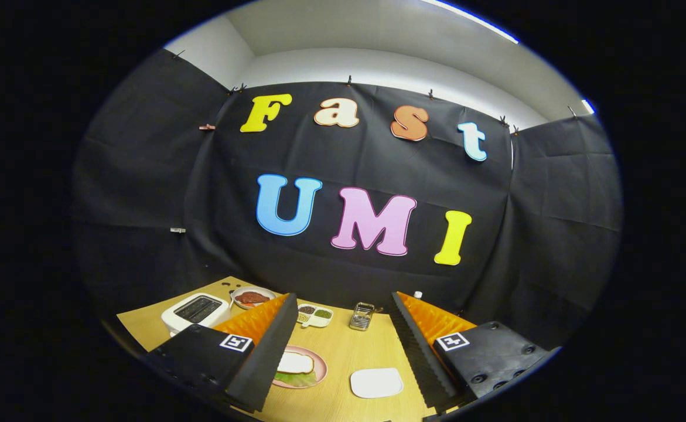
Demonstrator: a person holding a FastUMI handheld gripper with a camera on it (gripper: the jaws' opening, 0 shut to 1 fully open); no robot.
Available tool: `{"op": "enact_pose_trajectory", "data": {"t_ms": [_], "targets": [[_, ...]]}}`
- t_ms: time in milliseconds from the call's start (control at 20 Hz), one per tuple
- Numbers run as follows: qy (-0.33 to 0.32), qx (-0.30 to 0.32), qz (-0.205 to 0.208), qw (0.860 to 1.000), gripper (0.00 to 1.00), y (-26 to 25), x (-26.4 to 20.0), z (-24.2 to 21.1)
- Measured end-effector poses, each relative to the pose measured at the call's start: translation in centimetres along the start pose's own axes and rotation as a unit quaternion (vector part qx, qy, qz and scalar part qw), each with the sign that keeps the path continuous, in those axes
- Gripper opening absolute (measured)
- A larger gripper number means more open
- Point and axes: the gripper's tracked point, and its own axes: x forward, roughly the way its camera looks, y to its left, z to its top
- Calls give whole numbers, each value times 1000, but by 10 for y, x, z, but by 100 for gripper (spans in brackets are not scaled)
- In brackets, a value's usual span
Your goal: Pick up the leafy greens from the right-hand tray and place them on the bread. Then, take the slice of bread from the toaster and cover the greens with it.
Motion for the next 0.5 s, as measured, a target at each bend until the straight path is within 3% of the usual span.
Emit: {"op": "enact_pose_trajectory", "data": {"t_ms": [500], "targets": [[29,10,20,999,98,13,8,-12]]}}
